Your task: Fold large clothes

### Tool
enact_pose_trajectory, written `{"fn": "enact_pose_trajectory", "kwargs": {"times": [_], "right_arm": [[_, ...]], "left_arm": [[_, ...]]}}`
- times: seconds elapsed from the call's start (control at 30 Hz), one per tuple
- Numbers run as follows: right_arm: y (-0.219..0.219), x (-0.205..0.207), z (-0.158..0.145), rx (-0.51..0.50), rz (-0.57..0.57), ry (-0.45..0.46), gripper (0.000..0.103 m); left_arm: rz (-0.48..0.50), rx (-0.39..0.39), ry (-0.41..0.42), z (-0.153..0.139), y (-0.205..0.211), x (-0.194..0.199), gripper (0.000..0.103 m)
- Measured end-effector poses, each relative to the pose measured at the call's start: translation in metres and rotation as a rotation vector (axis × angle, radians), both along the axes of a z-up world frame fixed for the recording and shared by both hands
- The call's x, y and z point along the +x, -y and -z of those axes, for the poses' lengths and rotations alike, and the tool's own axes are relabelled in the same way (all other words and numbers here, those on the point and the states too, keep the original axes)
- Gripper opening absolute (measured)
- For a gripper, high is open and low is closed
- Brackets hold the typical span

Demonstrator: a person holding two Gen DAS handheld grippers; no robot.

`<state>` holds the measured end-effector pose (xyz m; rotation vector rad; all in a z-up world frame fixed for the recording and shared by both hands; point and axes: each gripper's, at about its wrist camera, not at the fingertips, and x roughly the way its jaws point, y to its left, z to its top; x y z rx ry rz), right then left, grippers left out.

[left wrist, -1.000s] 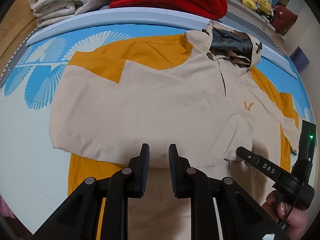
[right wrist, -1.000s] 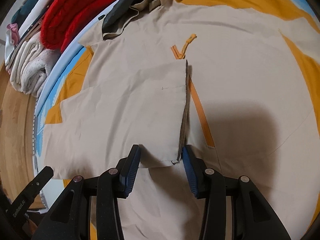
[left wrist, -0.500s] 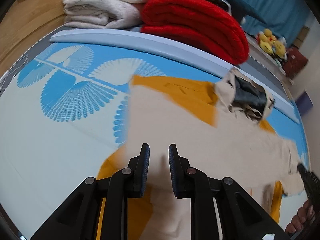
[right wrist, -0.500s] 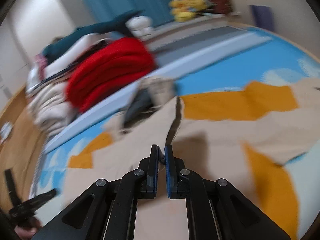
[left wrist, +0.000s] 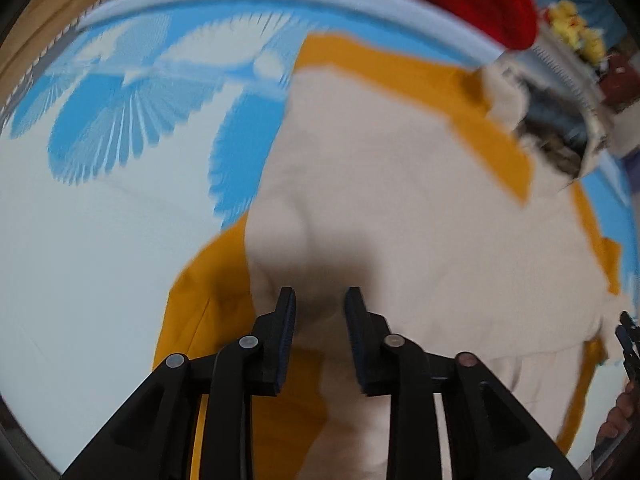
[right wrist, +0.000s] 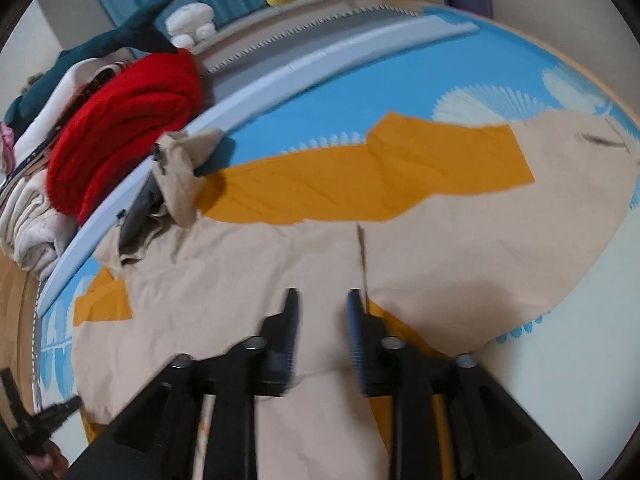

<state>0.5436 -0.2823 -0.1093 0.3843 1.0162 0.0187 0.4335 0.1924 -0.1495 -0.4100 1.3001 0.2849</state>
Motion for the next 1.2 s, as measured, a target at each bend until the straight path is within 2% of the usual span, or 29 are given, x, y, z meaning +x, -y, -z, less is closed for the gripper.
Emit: {"fn": "enact_pose_trajectory", "kwargs": {"times": [0.07,0.2,0.23,0.3,0.33,0.4,0.5,0.57,0.67,0.73,0.8,0.87,0.9,0.93,0.97,1.0,1.03,1.1,1.2], "right_arm": [[0.005,0.004,0.013,0.031,0.017,-0.056,0.041],[0.008,0.01,0.039,0.035,0.016,-0.167,0.041],[0.008,0.011,0.046,0.044,0.008,-0.182,0.041],[0.004,0.013,0.053,0.047,-0.008,-0.201,0.039],[0.0,0.014,0.054,0.038,-0.028,-0.194,0.023],[-0.007,0.012,0.043,-0.042,-0.044,-0.148,0.008],[-0.003,0.011,0.021,-0.054,-0.021,-0.065,0.007],[0.0,0.012,0.013,-0.112,0.012,-0.045,0.008],[0.009,0.013,0.02,-0.171,0.088,-0.082,0.012],[0.01,0.009,0.014,-0.171,0.099,-0.042,0.012],[0.001,0.005,0.001,-0.14,0.043,0.05,0.013],[-0.011,0.01,0.005,-0.105,-0.03,0.062,0.023],[-0.017,0.016,0.02,-0.085,-0.084,-0.007,0.04],[-0.022,0.021,0.042,-0.081,-0.133,-0.13,0.045],[-0.021,0.022,0.053,-0.084,-0.138,-0.18,0.045],[-0.015,0.015,0.057,-0.051,-0.105,-0.166,0.043],[-0.011,0.013,0.054,-0.041,-0.085,-0.154,0.043],[-0.007,0.006,0.034,-0.087,-0.059,-0.129,0.043],[0.001,-0.011,-0.016,-0.143,-0.066,0.028,0.043]], "left_arm": [[-0.014,-0.004,-0.016,0.001,-0.001,-0.001,0.025],[0.023,0.048,0.065,-0.018,0.007,0.002,0.023],[0.036,0.06,0.062,-0.016,0.008,0.003,0.024],[0.033,0.06,-0.002,0.0,0.003,0.004,0.026],[0.017,0.037,-0.038,0.01,-0.001,0.002,0.026],[0.001,0.015,-0.05,0.012,-0.005,0.002,0.025],[0.014,0.041,0.012,-0.008,-0.004,0.004,0.023],[0.037,0.083,0.025,-0.014,0.0,0.005,0.023],[0.034,0.083,-0.023,-0.006,0.0,-0.002,0.023],[0.03,0.1,-0.003,-0.014,0.004,-0.006,0.023],[0.052,0.111,0.044,-0.025,0.013,-0.009,0.023],[0.083,0.112,0.088,-0.027,0.02,-0.01,0.025],[0.091,0.111,0.081,-0.022,0.024,-0.006,0.025],[0.094,0.109,0.043,-0.01,0.025,-0.008,0.026],[0.087,0.107,-0.019,0.004,0.025,-0.01,0.025],[0.065,0.101,-0.067,0.013,0.023,-0.014,0.024],[0.042,0.1,-0.069,0.013,0.021,-0.014,0.021],[0.029,0.121,-0.026,-0.006,0.025,-0.019,0.021],[0.09,0.186,0.089,-0.046,0.044,-0.022,0.025]]}}
